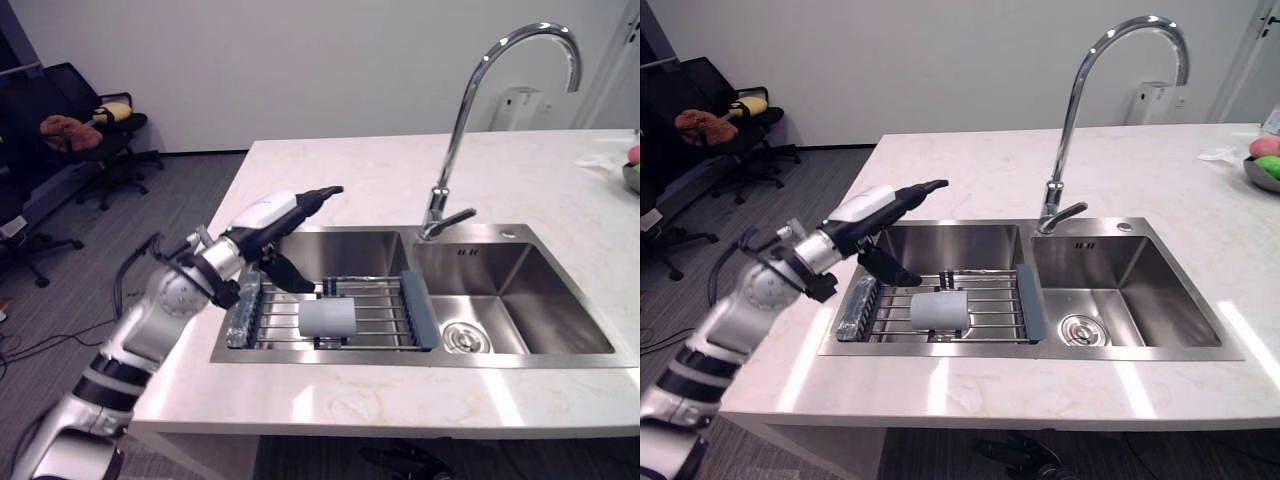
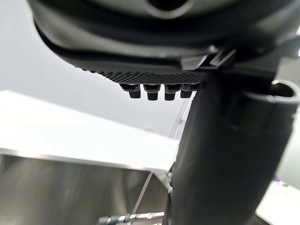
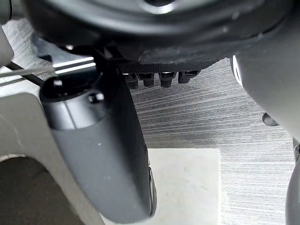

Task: Walk over to the sink, pick up the cup, carry it to the dishwasher, place the cup inside the dishwasher, then close the dishwasher door

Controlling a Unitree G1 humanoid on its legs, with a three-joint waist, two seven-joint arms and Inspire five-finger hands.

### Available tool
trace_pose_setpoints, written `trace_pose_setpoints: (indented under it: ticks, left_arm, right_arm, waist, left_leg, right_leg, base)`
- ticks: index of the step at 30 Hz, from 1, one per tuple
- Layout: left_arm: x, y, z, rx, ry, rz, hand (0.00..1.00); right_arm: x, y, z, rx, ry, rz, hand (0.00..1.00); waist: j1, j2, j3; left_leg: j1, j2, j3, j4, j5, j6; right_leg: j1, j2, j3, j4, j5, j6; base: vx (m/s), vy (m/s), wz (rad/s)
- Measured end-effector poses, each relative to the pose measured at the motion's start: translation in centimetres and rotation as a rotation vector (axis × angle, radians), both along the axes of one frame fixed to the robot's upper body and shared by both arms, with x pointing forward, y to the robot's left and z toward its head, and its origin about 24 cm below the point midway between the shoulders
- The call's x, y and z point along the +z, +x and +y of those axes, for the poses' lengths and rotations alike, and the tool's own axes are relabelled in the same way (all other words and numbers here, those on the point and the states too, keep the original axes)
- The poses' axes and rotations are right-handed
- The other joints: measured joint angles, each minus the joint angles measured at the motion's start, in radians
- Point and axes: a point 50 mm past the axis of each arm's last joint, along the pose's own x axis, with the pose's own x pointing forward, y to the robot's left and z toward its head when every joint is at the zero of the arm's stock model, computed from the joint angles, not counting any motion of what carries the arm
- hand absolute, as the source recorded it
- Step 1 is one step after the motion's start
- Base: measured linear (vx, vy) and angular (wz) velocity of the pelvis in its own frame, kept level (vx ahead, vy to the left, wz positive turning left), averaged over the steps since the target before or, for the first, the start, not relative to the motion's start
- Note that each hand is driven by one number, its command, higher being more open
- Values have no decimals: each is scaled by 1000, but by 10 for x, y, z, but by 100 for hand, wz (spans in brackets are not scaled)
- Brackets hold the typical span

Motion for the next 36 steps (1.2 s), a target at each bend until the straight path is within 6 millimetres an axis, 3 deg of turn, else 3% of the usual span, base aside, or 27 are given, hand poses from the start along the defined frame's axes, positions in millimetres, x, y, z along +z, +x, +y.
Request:
trace_pose_setpoints:
  ticks: [9,13,25,36]
  left_arm:
    - [-13,12,4,21,86,302,100]
    - [-24,14,10,44,95,424,100]
    - [-25,19,3,62,67,443,100]
    - [-18,24,-3,85,46,443,100]
  right_arm:
    - [1,6,1,16,19,20,100]
    - [1,7,-2,-19,24,18,100]
    - [2,6,-12,-136,10,22,100]
    - [-1,-9,-25,-216,-12,48,100]
  waist:
    - [-51,1,-3]
    - [-52,-8,-3]
    - [-82,-6,0]
    - [-105,2,8]
  left_leg:
    - [8,1,2,-46,-34,7]
    - [6,-13,18,-28,-59,20]
    - [-5,-41,37,-23,-55,29]
    - [-3,-55,52,-12,-69,44]
  right_leg:
    - [-3,21,19,-64,69,-8]
    - [-9,3,45,-69,88,4]
    - [-37,-14,75,-69,117,20]
    - [-38,-31,96,-70,125,32]
  base:
    - [-118,10,-7]
    - [-153,37,-14]
    - [-20,13,-6]
    - [-47,4,-4]
